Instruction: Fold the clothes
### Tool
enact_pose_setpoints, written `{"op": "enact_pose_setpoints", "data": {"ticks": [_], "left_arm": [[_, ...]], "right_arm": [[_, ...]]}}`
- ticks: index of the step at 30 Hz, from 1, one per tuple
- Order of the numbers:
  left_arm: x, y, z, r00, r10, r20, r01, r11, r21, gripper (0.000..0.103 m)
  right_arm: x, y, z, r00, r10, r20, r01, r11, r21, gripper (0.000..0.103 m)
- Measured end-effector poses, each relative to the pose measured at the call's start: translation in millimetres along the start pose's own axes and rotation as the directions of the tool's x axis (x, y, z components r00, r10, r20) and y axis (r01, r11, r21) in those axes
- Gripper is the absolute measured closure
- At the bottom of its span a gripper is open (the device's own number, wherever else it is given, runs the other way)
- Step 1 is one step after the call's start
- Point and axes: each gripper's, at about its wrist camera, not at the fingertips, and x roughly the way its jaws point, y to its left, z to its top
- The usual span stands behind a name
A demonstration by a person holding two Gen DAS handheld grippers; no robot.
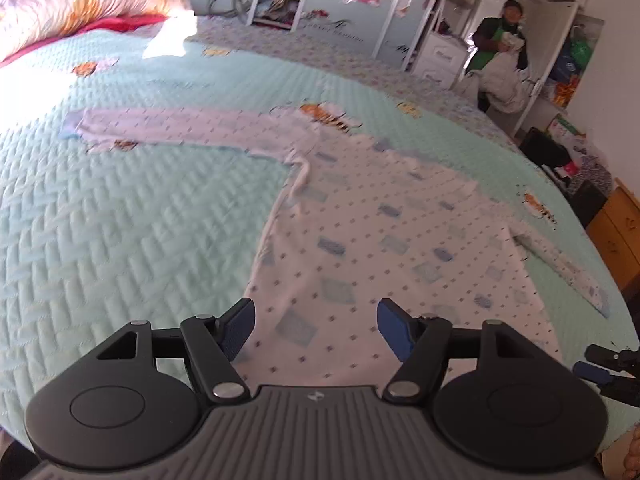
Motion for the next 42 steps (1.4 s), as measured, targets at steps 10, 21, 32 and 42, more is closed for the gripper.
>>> {"op": "enact_pose_setpoints", "data": {"ticks": [10, 21, 32, 42], "left_arm": [[17, 25, -20, 0.985, 0.058, -0.165, -0.07, 0.995, -0.071, 0.036], [37, -9, -18, 0.983, 0.013, -0.182, -0.009, 1.0, 0.024, 0.027], [5, 11, -5, 0.991, 0.109, -0.081, -0.113, 0.992, -0.048, 0.034], [53, -31, -25, 0.964, 0.078, -0.256, -0.045, 0.99, 0.134, 0.022]], "right_arm": [[12, -15, -21, 0.997, 0.047, -0.064, -0.041, 0.995, 0.09, 0.057], [45, 24, -12, 0.984, 0.13, -0.12, -0.131, 0.991, -0.001, 0.043], [35, 10, -10, 0.984, 0.159, -0.085, -0.156, 0.987, 0.043, 0.043], [46, 21, -21, 0.984, 0.136, -0.113, -0.141, 0.989, -0.043, 0.037]]}}
